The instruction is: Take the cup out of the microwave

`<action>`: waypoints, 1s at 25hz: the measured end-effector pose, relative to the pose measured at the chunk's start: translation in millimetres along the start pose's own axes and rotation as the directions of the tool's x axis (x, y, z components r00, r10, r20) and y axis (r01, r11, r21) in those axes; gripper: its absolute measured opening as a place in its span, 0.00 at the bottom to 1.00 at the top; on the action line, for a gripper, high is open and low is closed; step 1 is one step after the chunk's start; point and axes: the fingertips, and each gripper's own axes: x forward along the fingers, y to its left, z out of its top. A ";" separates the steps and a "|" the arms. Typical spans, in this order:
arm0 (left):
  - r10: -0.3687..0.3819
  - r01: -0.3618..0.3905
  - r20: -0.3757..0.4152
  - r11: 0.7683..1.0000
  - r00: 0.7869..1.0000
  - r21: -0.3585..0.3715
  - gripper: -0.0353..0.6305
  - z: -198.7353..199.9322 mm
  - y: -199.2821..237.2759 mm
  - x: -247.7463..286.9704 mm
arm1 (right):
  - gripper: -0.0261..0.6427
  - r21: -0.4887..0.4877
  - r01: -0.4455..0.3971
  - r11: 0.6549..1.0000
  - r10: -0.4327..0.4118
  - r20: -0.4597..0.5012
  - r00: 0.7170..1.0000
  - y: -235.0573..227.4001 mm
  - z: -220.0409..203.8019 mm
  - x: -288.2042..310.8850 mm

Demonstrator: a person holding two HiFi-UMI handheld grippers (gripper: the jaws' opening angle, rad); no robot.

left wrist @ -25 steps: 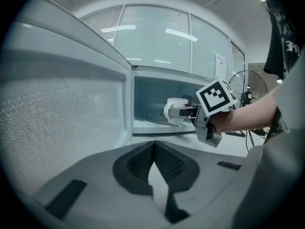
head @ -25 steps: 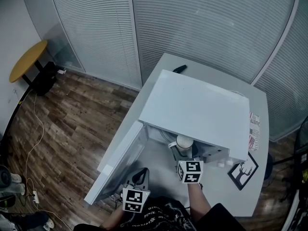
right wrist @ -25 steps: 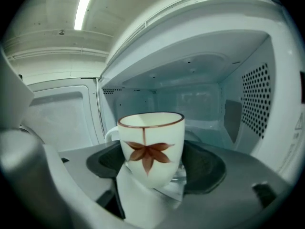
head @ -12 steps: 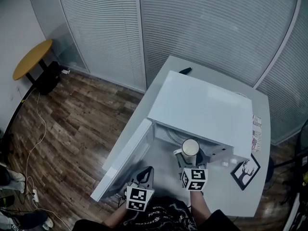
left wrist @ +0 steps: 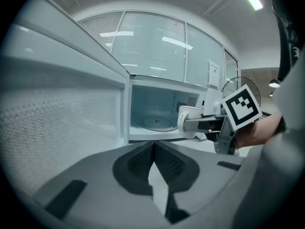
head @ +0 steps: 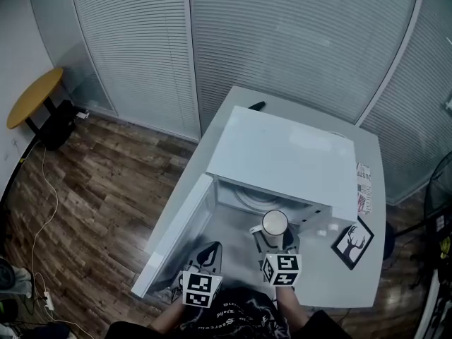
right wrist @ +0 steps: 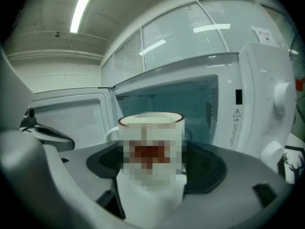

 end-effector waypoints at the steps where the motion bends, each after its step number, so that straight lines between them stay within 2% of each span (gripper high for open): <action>1: -0.006 0.006 0.002 1.000 1.000 0.001 0.06 0.4 -1.4 -0.2 | 0.59 0.006 0.004 1.000 -0.004 0.000 1.000 0.6 -0.8 -3.5; 12: -0.083 0.082 0.028 0.996 0.996 0.033 0.06 4.9 -16.4 -2.1 | 0.59 0.046 0.078 0.996 -0.079 0.016 0.997 -2.4 -8.1 -45.7; 23: -0.178 0.171 0.054 0.979 0.983 0.108 0.06 11.7 -34.9 -8.6 | 0.59 0.063 0.183 0.981 -0.185 0.040 0.982 -1.5 -10.0 -90.0; 25: -0.188 0.182 0.054 0.978 0.981 0.102 0.06 11.4 -36.0 -9.0 | 0.59 0.074 0.197 0.978 -0.200 0.043 0.979 -1.6 -10.7 -96.0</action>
